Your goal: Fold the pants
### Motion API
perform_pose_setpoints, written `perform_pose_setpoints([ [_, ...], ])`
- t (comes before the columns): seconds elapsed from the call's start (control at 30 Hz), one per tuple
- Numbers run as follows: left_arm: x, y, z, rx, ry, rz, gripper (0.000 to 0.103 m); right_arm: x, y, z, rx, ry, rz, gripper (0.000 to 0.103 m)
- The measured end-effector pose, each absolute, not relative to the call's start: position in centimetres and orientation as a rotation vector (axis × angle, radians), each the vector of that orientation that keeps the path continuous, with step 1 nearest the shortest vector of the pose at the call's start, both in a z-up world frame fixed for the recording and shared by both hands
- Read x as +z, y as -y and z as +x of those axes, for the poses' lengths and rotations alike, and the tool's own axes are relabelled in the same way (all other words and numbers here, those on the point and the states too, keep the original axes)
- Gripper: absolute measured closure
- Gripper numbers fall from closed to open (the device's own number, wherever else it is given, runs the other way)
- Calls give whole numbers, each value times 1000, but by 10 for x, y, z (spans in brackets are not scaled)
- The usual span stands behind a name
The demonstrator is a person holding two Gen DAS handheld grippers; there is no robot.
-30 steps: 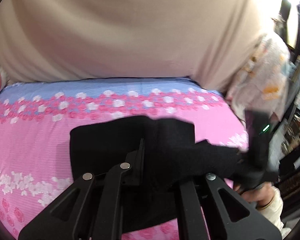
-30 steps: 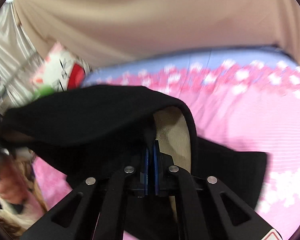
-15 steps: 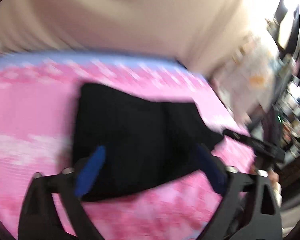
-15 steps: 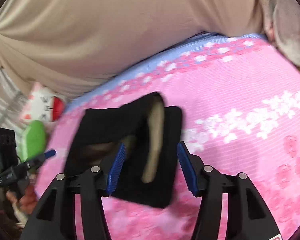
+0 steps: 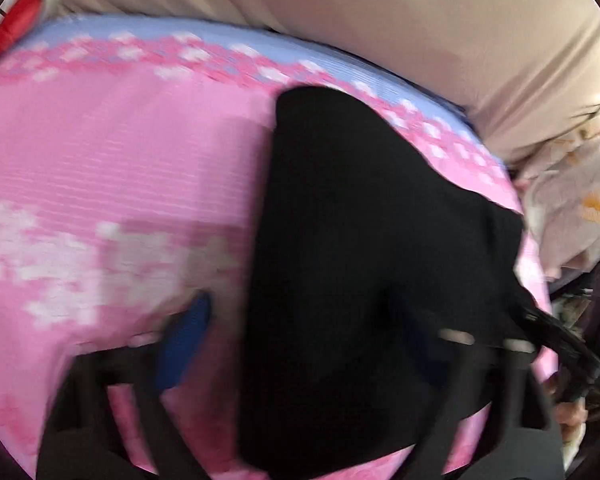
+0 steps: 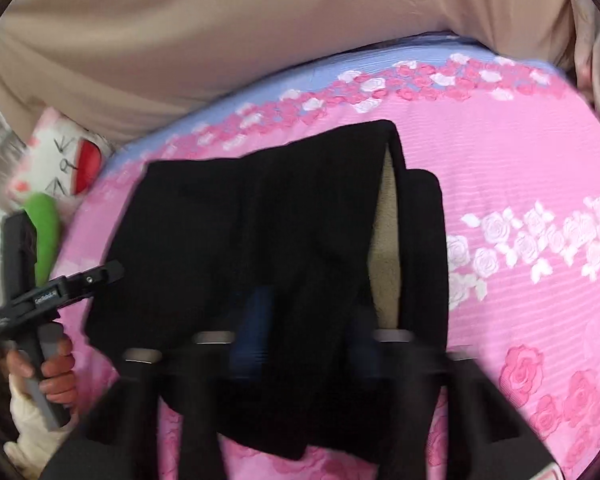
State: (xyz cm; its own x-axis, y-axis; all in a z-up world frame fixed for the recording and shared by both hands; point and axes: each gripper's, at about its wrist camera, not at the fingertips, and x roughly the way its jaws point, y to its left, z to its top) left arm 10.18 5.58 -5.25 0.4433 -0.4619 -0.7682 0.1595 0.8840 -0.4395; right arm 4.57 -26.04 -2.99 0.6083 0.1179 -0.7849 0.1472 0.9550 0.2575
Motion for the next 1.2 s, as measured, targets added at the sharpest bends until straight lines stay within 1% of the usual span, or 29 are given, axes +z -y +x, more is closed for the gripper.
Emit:
perform_pose_setpoints([
  [0.03,-50,-60,103,-396,-1048,-344,58,-24,259,49,8,-909,338,95],
  [0.07,-45,-64,104,-399,-1043,-358,76,-15,257,51,50,-885,361,97],
  [0.1,-34,-74,101,-402,-1029,-372,82,-5,256,49,80,-861,372,97],
  [0.17,-12,-95,88,-359,-976,-343,87,24,242,48,127,-785,345,97],
  [0.2,-4,-101,84,-307,-951,-308,102,34,236,47,134,-761,327,97],
  [0.27,3,-116,73,-95,-896,-182,103,32,235,47,90,-767,298,97],
  [0.3,-9,-124,75,-69,-928,-155,103,17,236,49,47,-804,259,97],
  [0.33,-20,-127,78,-105,-979,-182,102,1,239,53,-1,-853,232,93],
  [0.37,-31,-132,78,-137,-1025,-241,101,-24,247,57,-67,-925,225,88],
  [0.4,-37,-136,74,-151,-1038,-287,101,-34,253,55,-69,-935,282,88],
  [0.43,-35,-133,68,-155,-1024,-277,101,-35,264,40,-41,-874,392,86],
  [0.47,-31,-131,61,-161,-1004,-254,98,-32,268,32,-33,-869,423,77],
  [0.5,-24,-125,54,-178,-978,-236,90,-26,271,24,-45,-860,422,69],
  [0.53,-17,-120,49,-191,-960,-229,83,-18,274,16,-83,-836,395,47],
  [0.57,-9,-118,44,-205,-937,-225,63,-11,277,12,-98,-819,377,37],
  [0.6,-1,-112,38,-228,-903,-216,44,-5,282,13,-89,-813,371,37],
  [0.63,5,-103,39,-235,-887,-207,40,-4,285,16,-93,-812,377,37],
  [0.7,13,-85,36,-239,-855,-174,38,-1,294,37,-87,-817,367,36],
  [0.73,17,-77,38,-254,-852,-174,37,-4,296,52,-68,-836,364,34],
  [0.8,16,-63,42,-276,-865,-174,33,-21,299,84,-52,-898,362,33],
  [0.83,14,-60,44,-273,-870,-169,33,-28,296,97,-54,-919,353,32],
  [0.87,12,-56,45,-273,-876,-158,33,-34,293,108,-34,-934,340,37],
  [0.9,9,-53,45,-275,-888,-144,33,-38,289,115,-33,-927,330,47],
  [0.93,6,-52,46,-271,-895,-137,33,-34,282,117,-15,-931,329,72],
  [0.97,5,-52,46,-264,-900,-133,33,-25,277,115,-13,-921,318,94],
  [1.1,5,-54,46,-270,-900,-135,32,29,270,74,6,-787,288,95],
  [1.13,3,-55,47,-269,-900,-135,30,34,274,64,-36,-768,269,96],
  [1.17,2,-54,48,-268,-900,-135,26,28,280,61,-89,-778,254,95],
  [1.2,-2,-52,51,-268,-905,-136,24,16,287,64,-138,-808,235,93],
])
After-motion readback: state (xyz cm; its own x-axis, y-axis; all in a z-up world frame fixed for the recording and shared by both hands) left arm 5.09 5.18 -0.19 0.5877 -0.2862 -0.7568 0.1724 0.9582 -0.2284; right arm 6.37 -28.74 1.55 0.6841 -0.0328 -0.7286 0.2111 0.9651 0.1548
